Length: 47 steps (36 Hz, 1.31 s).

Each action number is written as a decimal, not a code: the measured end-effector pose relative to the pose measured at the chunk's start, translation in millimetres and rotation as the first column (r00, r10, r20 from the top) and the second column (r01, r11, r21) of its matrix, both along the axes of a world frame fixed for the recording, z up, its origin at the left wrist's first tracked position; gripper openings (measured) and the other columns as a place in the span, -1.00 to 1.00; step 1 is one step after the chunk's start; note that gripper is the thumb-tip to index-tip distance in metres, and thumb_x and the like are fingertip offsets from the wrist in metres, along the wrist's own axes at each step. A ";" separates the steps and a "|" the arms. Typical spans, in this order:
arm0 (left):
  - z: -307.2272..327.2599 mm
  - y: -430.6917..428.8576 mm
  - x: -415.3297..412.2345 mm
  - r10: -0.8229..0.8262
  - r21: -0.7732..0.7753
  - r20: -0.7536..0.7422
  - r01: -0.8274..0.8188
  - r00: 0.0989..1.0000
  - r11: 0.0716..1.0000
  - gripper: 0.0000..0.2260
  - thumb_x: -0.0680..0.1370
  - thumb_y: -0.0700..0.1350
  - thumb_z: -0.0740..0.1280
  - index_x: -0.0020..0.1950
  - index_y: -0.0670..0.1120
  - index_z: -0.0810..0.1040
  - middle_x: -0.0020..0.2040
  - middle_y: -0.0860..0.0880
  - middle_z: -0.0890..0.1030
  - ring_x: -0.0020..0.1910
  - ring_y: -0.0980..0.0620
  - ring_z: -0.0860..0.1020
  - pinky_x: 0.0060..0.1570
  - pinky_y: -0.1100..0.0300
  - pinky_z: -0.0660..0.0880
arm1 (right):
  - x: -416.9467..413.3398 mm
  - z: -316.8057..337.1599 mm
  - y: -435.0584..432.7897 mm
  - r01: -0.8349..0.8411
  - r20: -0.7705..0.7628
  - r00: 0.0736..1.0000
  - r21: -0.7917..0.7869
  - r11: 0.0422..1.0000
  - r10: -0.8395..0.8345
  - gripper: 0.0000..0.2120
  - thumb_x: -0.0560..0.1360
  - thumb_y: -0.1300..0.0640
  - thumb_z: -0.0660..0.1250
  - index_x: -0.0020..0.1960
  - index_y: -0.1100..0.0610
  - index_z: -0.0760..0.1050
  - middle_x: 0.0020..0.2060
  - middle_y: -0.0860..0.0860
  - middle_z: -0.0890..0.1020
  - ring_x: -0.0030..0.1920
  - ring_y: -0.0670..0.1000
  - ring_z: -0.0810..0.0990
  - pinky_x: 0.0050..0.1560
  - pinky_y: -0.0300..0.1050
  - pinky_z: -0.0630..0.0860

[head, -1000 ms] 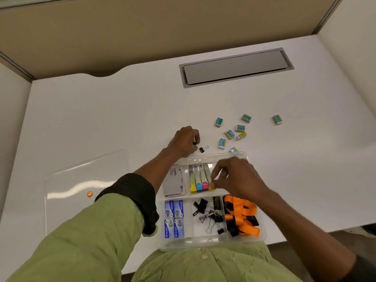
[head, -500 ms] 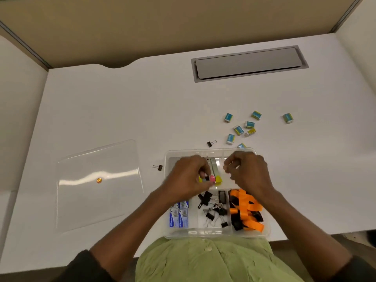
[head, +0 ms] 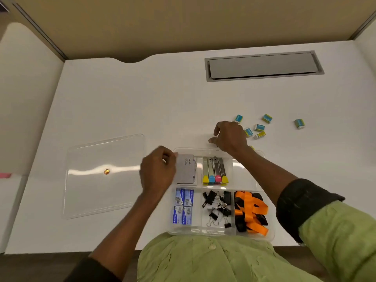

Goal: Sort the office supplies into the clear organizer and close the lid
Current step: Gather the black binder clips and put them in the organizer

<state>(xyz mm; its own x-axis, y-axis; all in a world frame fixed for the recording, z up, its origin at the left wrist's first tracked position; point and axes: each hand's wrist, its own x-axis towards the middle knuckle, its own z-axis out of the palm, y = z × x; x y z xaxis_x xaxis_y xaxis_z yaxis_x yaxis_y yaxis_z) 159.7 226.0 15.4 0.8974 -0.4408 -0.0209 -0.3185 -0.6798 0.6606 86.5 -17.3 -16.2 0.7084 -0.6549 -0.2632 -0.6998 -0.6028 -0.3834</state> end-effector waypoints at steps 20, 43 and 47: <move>-77.8 30.5 52.1 -0.335 0.163 0.014 0.329 0.942 0.930 -0.80 0.39 -0.23 0.61 -0.02 -0.16 0.72 -0.10 -0.05 0.61 -0.12 -0.05 0.59 -0.11 0.19 0.42 | 10.8 -30.5 -3.3 0.096 0.001 0.995 -0.022 0.995 -0.096 -0.85 0.49 0.17 0.34 -0.04 0.26 0.57 -0.15 0.19 0.66 -0.15 0.19 0.65 -0.21 -0.10 0.48; -62.7 18.5 60.0 -0.376 0.272 -0.134 0.399 0.917 0.876 -0.80 0.50 -0.24 0.49 0.00 -0.10 0.49 -0.13 -0.07 0.68 -0.12 -0.13 0.63 -0.08 -0.01 0.58 | -145.4 74.6 125.4 0.050 0.300 0.947 0.221 0.974 -0.116 -0.80 0.38 0.29 0.48 -0.16 -0.01 0.65 -0.21 -0.14 0.60 -0.21 -0.14 0.61 -0.14 -0.11 0.62; -55.8 23.5 53.7 -0.315 0.271 -0.104 0.332 0.943 0.904 -0.78 0.50 -0.26 0.47 0.10 -0.12 0.53 -0.14 -0.10 0.69 -0.08 -0.17 0.65 -0.02 -0.08 0.59 | -166.8 58.2 146.1 -0.018 0.259 0.966 0.157 0.987 -0.023 -0.77 0.41 0.29 0.49 -0.10 -0.04 0.65 -0.18 -0.15 0.59 -0.24 -0.17 0.57 -0.19 -0.31 0.50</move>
